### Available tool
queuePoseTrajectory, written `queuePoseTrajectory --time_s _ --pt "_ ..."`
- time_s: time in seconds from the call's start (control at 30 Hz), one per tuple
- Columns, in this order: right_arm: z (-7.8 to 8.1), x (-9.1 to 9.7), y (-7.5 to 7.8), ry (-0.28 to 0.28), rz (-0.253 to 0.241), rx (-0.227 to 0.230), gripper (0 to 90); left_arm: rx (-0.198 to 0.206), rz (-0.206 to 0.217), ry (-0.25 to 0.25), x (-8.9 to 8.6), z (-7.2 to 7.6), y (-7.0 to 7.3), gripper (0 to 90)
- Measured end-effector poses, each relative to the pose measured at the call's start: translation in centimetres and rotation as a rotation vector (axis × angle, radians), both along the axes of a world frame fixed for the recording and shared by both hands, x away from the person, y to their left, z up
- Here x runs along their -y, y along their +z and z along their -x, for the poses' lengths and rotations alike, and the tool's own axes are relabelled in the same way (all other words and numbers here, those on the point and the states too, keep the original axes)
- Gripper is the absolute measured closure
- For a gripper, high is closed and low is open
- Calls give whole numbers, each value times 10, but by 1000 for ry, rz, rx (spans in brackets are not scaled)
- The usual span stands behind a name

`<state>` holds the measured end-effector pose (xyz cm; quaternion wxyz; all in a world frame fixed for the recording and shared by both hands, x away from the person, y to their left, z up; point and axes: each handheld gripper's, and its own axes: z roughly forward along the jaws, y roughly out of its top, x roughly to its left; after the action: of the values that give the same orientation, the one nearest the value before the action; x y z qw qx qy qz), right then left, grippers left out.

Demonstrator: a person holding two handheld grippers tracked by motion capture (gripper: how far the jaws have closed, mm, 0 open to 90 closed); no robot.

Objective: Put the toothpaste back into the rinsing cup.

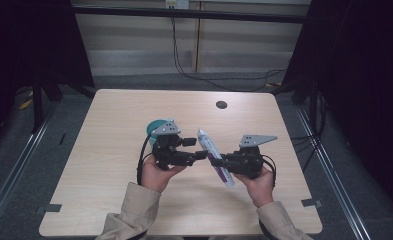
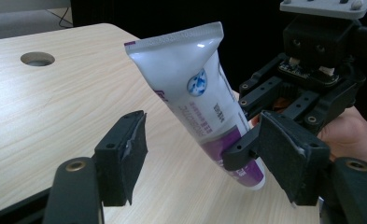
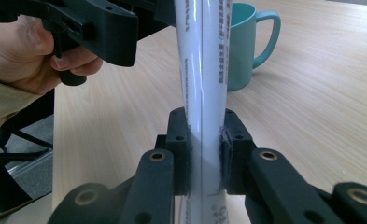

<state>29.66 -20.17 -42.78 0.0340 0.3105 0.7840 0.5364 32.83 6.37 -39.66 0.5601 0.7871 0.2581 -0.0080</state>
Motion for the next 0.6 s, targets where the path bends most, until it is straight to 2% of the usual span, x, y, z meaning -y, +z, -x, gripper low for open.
queuePoseTrajectory --time_s 0.1,0.33,0.6 --pt "0 -1 1 5 -16 3 769 -1 22 0 2 0 1 330" --pt "1 -4 3 22 -51 12 769 -10 42 -7 7 0 2 334" --pt "1 -8 3 33 -58 19 768 -25 80 -19 9 0 3 367"
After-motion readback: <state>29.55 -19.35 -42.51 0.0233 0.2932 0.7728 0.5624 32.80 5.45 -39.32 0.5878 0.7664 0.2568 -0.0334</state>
